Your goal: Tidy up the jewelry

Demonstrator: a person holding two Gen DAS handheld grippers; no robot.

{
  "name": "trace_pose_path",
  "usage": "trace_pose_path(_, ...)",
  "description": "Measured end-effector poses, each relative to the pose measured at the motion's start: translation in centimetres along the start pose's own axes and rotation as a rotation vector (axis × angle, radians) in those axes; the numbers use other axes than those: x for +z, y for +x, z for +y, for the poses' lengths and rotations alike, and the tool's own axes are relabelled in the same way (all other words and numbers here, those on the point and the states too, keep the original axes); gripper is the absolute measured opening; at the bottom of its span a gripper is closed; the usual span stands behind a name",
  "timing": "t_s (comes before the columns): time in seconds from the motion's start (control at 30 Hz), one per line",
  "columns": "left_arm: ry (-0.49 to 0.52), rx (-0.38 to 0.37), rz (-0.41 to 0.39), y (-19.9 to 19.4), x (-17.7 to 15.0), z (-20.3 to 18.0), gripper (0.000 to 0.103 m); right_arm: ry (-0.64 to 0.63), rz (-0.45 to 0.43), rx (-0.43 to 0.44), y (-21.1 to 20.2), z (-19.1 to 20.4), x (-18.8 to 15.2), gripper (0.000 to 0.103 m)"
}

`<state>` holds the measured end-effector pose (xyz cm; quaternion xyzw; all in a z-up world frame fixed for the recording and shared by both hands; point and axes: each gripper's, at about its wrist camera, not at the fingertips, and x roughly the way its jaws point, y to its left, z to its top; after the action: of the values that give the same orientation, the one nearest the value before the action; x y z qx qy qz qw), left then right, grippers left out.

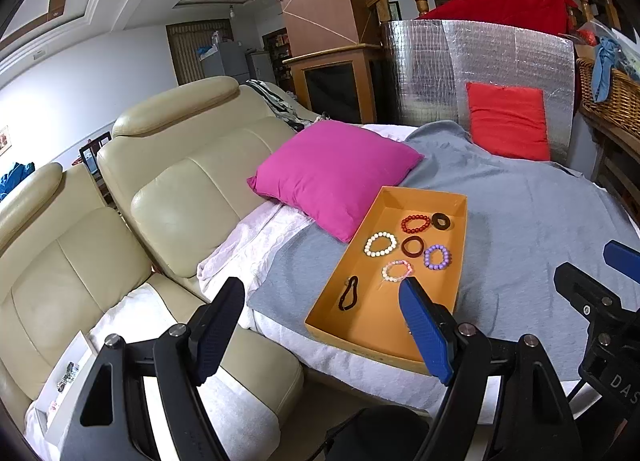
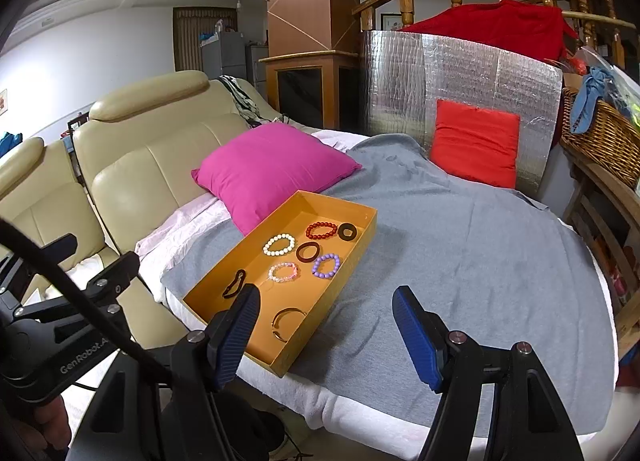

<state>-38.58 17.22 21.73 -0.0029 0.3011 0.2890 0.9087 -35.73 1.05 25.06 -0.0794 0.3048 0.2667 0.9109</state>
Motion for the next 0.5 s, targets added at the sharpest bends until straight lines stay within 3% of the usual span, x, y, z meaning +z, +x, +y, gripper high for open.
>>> trace_pose_path(0.5, 0.005, 0.012, 0.014, 0.6, -0.2, -0.1, 0.08, 0.001, 0.021, -0.004, 1.1, 0.2, -0.1, 0.072)
